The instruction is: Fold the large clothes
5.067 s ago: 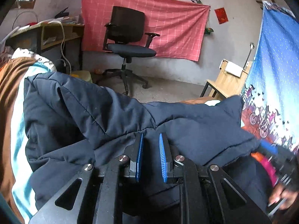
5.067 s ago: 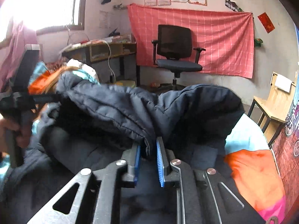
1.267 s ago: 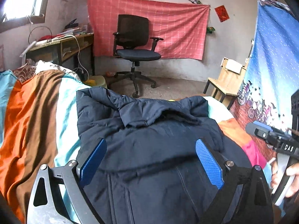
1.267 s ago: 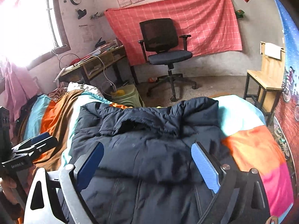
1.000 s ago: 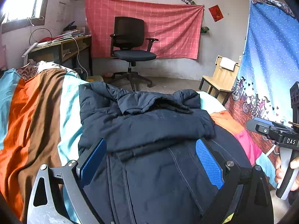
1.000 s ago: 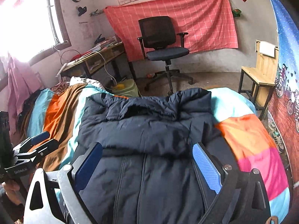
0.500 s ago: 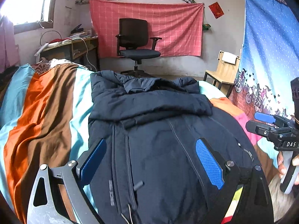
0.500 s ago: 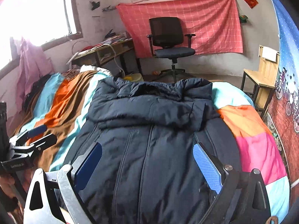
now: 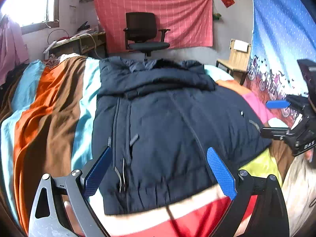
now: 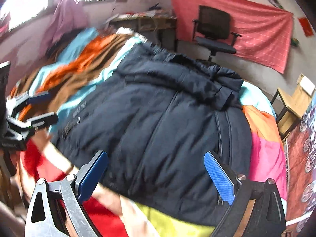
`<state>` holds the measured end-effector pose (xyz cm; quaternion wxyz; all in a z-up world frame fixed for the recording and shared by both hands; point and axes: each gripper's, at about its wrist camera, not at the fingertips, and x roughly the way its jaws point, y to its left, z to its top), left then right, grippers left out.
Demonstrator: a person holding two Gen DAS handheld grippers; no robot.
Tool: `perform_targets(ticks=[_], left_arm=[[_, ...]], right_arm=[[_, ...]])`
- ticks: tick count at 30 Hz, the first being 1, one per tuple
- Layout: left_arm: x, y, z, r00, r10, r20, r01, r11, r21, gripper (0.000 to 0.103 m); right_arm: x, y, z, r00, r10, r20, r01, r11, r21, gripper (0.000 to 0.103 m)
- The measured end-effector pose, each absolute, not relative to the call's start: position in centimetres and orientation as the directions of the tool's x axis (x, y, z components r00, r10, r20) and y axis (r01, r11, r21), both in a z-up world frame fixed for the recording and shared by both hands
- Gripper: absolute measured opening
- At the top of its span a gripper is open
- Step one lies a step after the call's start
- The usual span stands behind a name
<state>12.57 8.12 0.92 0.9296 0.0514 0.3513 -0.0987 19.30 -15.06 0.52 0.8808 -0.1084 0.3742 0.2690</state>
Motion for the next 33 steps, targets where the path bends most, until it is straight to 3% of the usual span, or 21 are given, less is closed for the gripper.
perform_targets(ticks=[9,22,33], left_arm=[[10.4,7.1,-1.9,0.669,-0.119,-0.734,0.257,0.963,0.078,0.094],[11.1,6.8,-8.5,0.580,-0.008,-0.815,0.334,0.915,0.228,0.094],[12.1,7.3,-12.3,0.568,0.115,-0.815,0.310,0.888,0.341,0.094]], right_arm=[[15.1,-16.2,-1.5,0.523,0.344,-0.780,-0.645,0.758,-0.099,0.099],[16.7,-18.3,-5.7,0.434,0.127,-0.892,-0.693,0.679,-0.241,0.099],[18.9,-18.5,-10.5,0.366,0.000,-0.931,-0.696,0.664,-0.274,0.099]])
